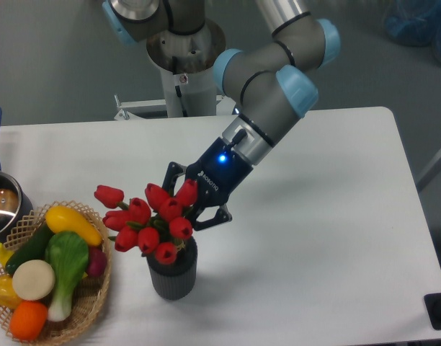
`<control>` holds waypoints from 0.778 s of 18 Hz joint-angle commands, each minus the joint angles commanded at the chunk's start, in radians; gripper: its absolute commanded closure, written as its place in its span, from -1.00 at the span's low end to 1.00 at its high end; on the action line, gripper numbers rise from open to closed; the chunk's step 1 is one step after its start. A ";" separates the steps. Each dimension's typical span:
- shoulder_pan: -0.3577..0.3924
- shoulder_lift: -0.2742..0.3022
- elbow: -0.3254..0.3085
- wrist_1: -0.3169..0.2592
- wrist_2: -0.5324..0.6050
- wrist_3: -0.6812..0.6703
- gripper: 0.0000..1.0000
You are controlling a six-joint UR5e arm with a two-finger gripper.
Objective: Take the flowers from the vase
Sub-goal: 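Lift the gripped tulips upward out of the vase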
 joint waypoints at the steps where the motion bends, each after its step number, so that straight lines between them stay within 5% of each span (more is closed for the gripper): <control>1: 0.000 0.000 0.008 0.000 0.000 -0.015 0.33; 14: 0.012 0.014 0.092 -0.002 -0.044 -0.167 0.35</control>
